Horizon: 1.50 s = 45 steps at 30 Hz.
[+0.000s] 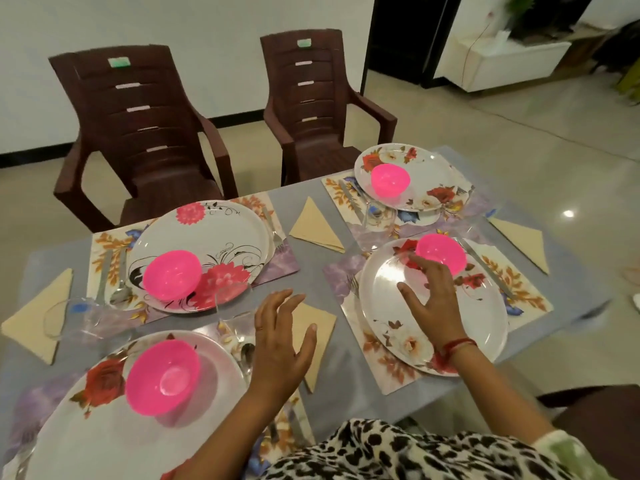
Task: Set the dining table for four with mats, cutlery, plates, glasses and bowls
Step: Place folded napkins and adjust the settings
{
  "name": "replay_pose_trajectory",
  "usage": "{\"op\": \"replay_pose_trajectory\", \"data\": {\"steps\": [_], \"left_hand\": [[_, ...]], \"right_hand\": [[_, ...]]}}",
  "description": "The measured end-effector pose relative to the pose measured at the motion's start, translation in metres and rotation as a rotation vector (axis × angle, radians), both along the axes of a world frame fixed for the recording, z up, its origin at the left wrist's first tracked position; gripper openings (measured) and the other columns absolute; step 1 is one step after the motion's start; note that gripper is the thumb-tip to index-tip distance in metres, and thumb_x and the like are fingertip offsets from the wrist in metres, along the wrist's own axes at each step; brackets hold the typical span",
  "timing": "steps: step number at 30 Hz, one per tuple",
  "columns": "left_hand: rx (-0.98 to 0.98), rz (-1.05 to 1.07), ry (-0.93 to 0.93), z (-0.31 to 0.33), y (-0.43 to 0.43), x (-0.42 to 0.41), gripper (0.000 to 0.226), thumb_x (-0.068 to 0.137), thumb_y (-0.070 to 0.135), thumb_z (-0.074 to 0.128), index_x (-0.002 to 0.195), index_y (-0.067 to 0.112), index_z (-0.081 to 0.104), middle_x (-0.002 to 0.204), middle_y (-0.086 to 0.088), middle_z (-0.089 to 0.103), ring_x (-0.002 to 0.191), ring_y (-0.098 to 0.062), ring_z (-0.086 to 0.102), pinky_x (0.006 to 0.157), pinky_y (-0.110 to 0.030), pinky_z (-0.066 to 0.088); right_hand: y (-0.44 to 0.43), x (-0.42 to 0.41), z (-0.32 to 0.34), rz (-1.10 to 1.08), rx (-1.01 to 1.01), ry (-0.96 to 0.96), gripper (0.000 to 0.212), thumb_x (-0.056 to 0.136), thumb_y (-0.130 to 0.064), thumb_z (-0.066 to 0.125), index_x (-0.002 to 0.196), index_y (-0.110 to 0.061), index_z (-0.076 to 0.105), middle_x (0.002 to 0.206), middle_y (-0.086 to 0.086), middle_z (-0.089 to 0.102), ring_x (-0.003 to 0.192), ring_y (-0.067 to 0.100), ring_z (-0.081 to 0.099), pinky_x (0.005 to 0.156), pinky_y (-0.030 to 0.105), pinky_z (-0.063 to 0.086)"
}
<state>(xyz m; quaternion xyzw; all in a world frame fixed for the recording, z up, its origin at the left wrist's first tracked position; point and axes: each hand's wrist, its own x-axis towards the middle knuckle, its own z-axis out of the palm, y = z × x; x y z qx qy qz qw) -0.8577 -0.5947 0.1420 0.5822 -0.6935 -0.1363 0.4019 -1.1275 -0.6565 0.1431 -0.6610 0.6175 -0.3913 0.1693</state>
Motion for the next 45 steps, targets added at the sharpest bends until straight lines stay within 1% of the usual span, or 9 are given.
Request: {"op": "replay_pose_trajectory", "data": {"steps": [3, 7, 11, 14, 20, 24, 31, 41, 45], "left_hand": [[0.037, 0.026, -0.003, 0.000, -0.010, -0.018, 0.043, 0.086, 0.033, 0.051, 0.126, 0.019, 0.046, 0.130, -0.007, 0.047, 0.125, -0.023, 0.039, 0.108, -0.018, 0.019], [0.086, 0.064, -0.035, -0.004, -0.030, -0.056, 0.045, 0.085, 0.035, 0.050, 0.127, 0.018, 0.047, 0.131, -0.005, 0.045, 0.127, -0.023, 0.037, 0.109, -0.028, 0.021], [0.114, 0.127, -0.124, -0.002, -0.053, -0.096, 0.048, 0.085, 0.038, 0.049, 0.125, 0.010, 0.051, 0.127, -0.011, 0.049, 0.123, -0.027, 0.040, 0.108, -0.016, 0.014], [0.138, 0.221, -0.123, 0.004, -0.069, -0.122, 0.052, 0.083, 0.039, 0.047, 0.123, 0.006, 0.053, 0.125, -0.015, 0.052, 0.121, -0.031, 0.042, 0.104, -0.027, 0.021], [0.146, 0.351, -0.106, 0.009, -0.082, -0.169, 0.055, 0.082, 0.041, 0.046, 0.123, 0.005, 0.053, 0.124, -0.015, 0.052, 0.122, -0.032, 0.040, 0.103, -0.046, 0.028], [0.142, 0.368, -0.106, 0.007, -0.085, -0.190, 0.053, 0.082, 0.039, 0.047, 0.122, 0.005, 0.053, 0.122, -0.015, 0.052, 0.119, -0.027, 0.041, 0.101, -0.027, 0.021], [0.218, 0.378, -0.048, -0.010, -0.099, -0.207, 0.055, 0.083, 0.042, 0.045, 0.124, 0.007, 0.051, 0.125, -0.015, 0.050, 0.123, -0.033, 0.040, 0.103, -0.016, 0.014], [0.211, 0.520, -0.033, -0.015, -0.095, -0.278, 0.053, 0.087, 0.047, 0.043, 0.124, 0.010, 0.051, 0.129, -0.008, 0.050, 0.127, -0.031, 0.038, 0.107, -0.039, 0.024], [0.200, 0.645, 0.011, -0.009, -0.092, -0.332, 0.051, 0.086, 0.047, 0.043, 0.124, 0.015, 0.049, 0.130, -0.004, 0.047, 0.126, -0.024, 0.037, 0.106, -0.039, 0.025]], "right_hand": [[-0.012, -0.028, 0.002, -0.018, -0.040, -0.020, 0.044, 0.084, -0.033, 0.060, 0.126, -0.026, 0.047, 0.120, -0.003, 0.046, 0.109, 0.013, 0.044, 0.089, 0.044, 0.047], [-0.041, -0.087, -0.002, 0.001, -0.054, -0.027, 0.048, 0.084, -0.043, 0.056, 0.127, -0.022, 0.047, 0.121, 0.002, 0.046, 0.110, 0.018, 0.046, 0.085, 0.047, 0.050], [-0.069, -0.154, 0.002, 0.025, -0.078, -0.050, 0.049, 0.084, -0.042, 0.053, 0.125, -0.014, 0.053, 0.117, 0.005, 0.050, 0.109, 0.009, 0.041, 0.089, 0.038, 0.045], [-0.082, -0.203, -0.004, 0.025, -0.060, -0.079, 0.041, 0.085, -0.033, 0.057, 0.122, -0.014, 0.055, 0.115, 0.003, 0.051, 0.109, 0.017, 0.046, 0.088, 0.046, 0.048], [-0.104, -0.259, -0.026, 0.060, 0.044, -0.069, 0.038, 0.084, -0.032, 0.058, 0.117, -0.013, 0.057, 0.110, 0.002, 0.050, 0.103, 0.013, 0.047, 0.085, 0.042, 0.049], [-0.115, -0.269, -0.041, 0.090, 0.145, -0.043, 0.034, 0.086, -0.015, 0.066, 0.118, -0.013, 0.056, 0.113, 0.005, 0.051, 0.104, 0.018, 0.050, 0.087, 0.044, 0.049], [-0.125, -0.284, -0.052, 0.105, 0.223, 0.005, 0.033, 0.086, -0.017, 0.063, 0.118, -0.012, 0.057, 0.112, 0.005, 0.049, 0.105, 0.019, 0.051, 0.092, 0.042, 0.048], [-0.169, -0.339, -0.041, 0.216, 0.215, -0.028, 0.028, 0.086, -0.016, 0.060, 0.113, -0.012, 0.060, 0.108, 0.004, 0.052, 0.101, 0.018, 0.051, 0.087, 0.041, 0.048], [-0.183, -0.349, -0.044, 0.366, 0.249, -0.051, 0.031, 0.083, -0.030, 0.053, 0.107, -0.012, 0.062, 0.101, -0.001, 0.051, 0.090, 0.013, 0.051, 0.077, 0.020, 0.045]]}}
